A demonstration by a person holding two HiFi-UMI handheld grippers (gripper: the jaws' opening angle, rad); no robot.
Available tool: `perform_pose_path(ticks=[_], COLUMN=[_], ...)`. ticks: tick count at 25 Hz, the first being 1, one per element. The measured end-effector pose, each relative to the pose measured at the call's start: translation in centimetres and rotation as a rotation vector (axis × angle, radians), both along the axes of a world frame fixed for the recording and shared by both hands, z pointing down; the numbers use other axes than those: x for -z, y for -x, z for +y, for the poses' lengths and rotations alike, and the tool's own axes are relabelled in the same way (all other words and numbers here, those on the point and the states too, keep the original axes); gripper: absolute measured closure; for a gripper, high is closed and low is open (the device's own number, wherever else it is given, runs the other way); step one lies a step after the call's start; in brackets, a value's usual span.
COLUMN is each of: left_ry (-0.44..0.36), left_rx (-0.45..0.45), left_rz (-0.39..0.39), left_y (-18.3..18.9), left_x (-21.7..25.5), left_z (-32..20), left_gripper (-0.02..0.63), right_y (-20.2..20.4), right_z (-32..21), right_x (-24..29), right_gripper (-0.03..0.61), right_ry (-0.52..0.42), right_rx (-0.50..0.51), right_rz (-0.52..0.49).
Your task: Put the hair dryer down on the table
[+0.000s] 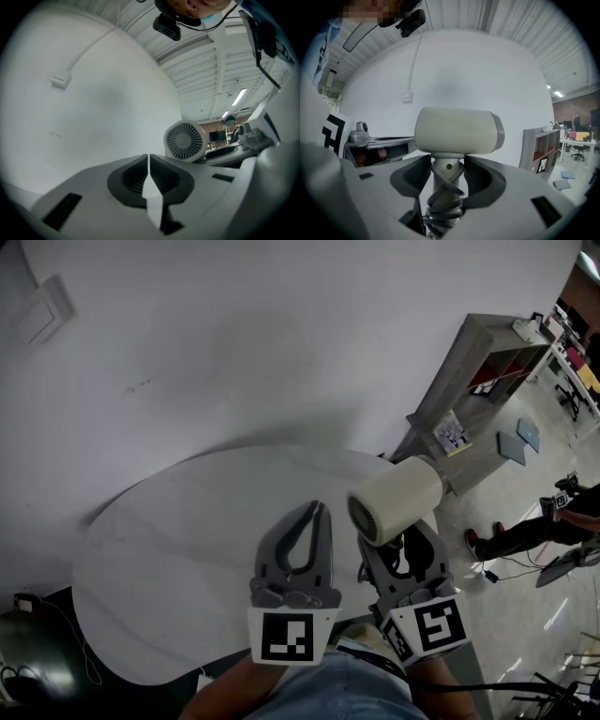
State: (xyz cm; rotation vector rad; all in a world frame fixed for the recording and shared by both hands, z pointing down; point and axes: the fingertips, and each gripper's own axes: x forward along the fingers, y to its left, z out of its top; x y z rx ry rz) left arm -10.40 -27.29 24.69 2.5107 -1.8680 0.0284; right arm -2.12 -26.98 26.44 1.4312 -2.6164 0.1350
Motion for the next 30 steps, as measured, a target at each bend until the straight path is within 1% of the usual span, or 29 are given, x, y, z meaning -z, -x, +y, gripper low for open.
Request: perform_pose_path(ticks=[2, 6, 9, 11, 13, 16, 17, 20, 23, 26, 30], left_ry=[0.006, 0.012, 0.033, 0.049, 0.069, 0.113, 0.132, 0.169, 0.202, 0.241, 0.284], left_rx=[-0.007, -0.003, -0.009, -0.009, -0.01, -0.009, -0.004, 0.025, 0.031, 0.033, 0.058], left_rz=[-0.002, 0.026, 0.004, 0.006, 0.01, -0.014, -0.018, 0.005, -0.002, -0.02, -0.012], left_y=[0.2, 0.7, 0.7, 0.5, 0.3, 0.0, 0.1, -0.2, -0.8, -1.2, -1.1], left_x=[0.0, -0.3, -1.3, -2.0, -2.7, -4.2, -5.0, -7.1, -8.9, -10.6, -12.5], left_z=[-0.6, -2.0, -2.7, -3.4, -4.3, -5.3, -5.7, -6.7, -6.8, -7.1, -7.6], left_gripper=[0.597, 0.597, 0.597, 0.597, 0.597, 0.597, 0.597, 0.597, 0.597, 0.597, 0.597], right_y=[0.3, 0.6, 0.6, 0.6, 0.5, 0.3, 0.2, -0.2, -0.6, -0.7, -0.8], right_z=[-0.6, -1.8, -2.4, -3.2, -4.1, -5.2, -5.5, -6.0, -6.3, -6.8, -7.5], right_x=[0.1, -0.4, -1.6, -2.4, -3.1, -4.4, -5.2, -8.0, -9.9, -11.4, -13.6], right_gripper=[0.353, 0.353, 0.353, 0.353, 0.353, 0.353, 0.353, 0.353, 0.353, 0.353, 0.353], right_ry=[0.002, 0.017, 0.047, 0.066, 0.081, 0.11, 0.126, 0.187, 0.236, 0.259, 0.298], right_rx=[-0.003, -0.007, -0.002, 0.0, 0.0, 0.009, 0.014, 0.028, 0.033, 0.055, 0.071], right_rz=[0.009, 0.022, 0.03, 0.037, 0.047, 0.057, 0.06, 0.067, 0.07, 0.076, 0.084])
